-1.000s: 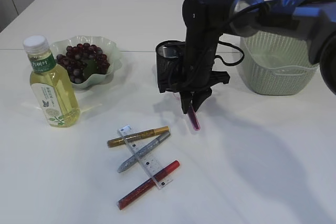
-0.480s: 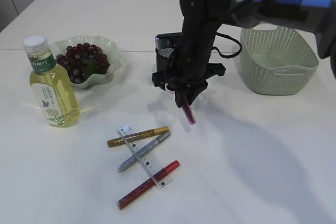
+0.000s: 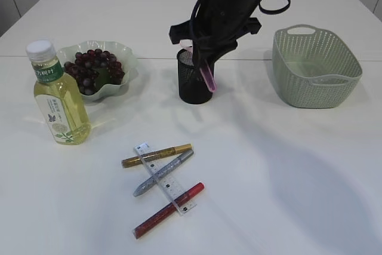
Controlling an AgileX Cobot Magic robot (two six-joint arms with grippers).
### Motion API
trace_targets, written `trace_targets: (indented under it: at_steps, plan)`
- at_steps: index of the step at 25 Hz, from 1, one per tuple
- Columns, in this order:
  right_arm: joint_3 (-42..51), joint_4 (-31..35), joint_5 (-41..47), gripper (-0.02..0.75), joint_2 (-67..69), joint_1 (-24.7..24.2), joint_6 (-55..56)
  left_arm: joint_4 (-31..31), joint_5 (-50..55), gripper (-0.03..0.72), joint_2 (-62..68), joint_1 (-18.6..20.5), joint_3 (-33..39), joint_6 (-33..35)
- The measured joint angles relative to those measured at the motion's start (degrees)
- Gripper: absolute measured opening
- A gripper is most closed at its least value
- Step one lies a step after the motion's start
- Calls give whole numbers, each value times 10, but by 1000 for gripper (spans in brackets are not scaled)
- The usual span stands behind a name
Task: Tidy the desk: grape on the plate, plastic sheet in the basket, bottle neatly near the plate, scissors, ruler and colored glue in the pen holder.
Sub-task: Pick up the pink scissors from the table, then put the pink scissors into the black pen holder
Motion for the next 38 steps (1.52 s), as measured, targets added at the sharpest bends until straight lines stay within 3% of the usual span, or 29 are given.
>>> trace_targets:
  at_steps: [9, 19, 32, 35, 38]
  plan:
    - [12, -15, -114, 185, -48, 0, -23, 0, 0, 415, 0, 0, 0, 0]
    - [34, -66, -387, 185, -49, 0, -30, 0, 0, 415, 0, 0, 0, 0]
    - [261, -80, -744, 185, -49, -8, -23, 0, 0, 415, 0, 0, 0, 0]
    - [292, -77, -831, 185, -49, -13, -23, 3, 0, 415, 0, 0, 0, 0]
    - [301, -75, -864, 185, -49, -20, -22, 3, 0, 415, 0, 0, 0, 0]
